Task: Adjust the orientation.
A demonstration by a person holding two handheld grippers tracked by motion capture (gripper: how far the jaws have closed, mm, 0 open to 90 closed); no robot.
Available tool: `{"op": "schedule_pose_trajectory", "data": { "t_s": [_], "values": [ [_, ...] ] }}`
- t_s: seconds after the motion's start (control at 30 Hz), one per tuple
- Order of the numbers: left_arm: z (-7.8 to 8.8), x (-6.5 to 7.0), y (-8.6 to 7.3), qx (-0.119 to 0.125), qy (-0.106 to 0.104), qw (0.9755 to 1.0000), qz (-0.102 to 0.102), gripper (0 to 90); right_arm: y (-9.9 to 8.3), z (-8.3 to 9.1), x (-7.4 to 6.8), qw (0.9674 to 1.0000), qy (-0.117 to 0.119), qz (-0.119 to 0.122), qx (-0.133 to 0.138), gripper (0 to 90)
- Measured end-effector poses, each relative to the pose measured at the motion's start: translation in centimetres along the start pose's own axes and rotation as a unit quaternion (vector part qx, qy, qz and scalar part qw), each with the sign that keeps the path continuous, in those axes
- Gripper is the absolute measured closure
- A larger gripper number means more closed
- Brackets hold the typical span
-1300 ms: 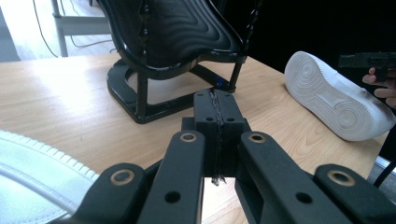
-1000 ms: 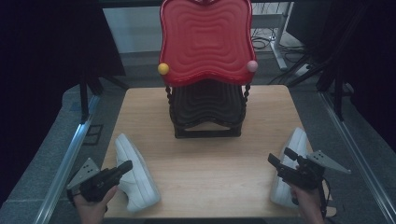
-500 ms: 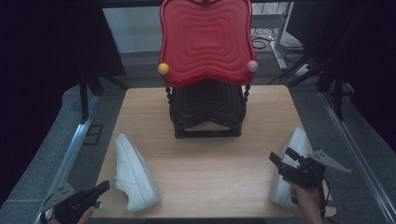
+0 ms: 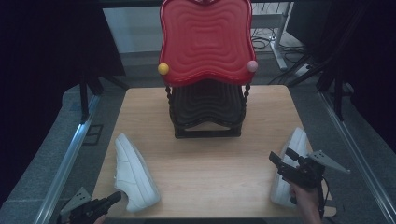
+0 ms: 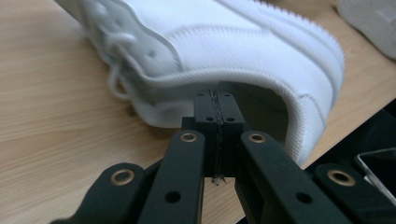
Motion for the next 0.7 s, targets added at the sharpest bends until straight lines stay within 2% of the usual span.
{"op": "schedule_pose_trajectory", "data": {
  "t_s": [0.07,0.23,0.5,0.7],
  "values": [
    [-0.8,0.2,0.4,-0.003,-0.001,0.9999,-0.01,89.8,-0.1,0.0,0.0,0.9999,-0.006,0.011,0.002,23.2],
    [-1.5,0.2,1.3,-0.008,-0.004,0.9999,-0.014,89.8,0.0,0.0,0.2,0.9999,-0.009,0.004,0.007,23.2],
    [-1.5,0.3,2.2,-0.002,-0.001,0.9999,-0.017,89.8,0.0,0.1,0.5,0.9999,-0.014,0.001,0.005,23.2],
    [-1.8,0.5,3.9,0.005,-0.005,0.9997,-0.024,89.8,-0.1,0.0,0.8,0.9998,-0.019,0.002,0.004,23.2]
  ]
}}
Point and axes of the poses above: each handheld gripper's, and its own axes: z roughly backward along the jaws, y roughly out of its top, x roughly to its right, the point moved 9 cm from there along -z, roughly forward along the jaws, and after that the axes turned 15 degrees about -y, right-handed, at the moved point
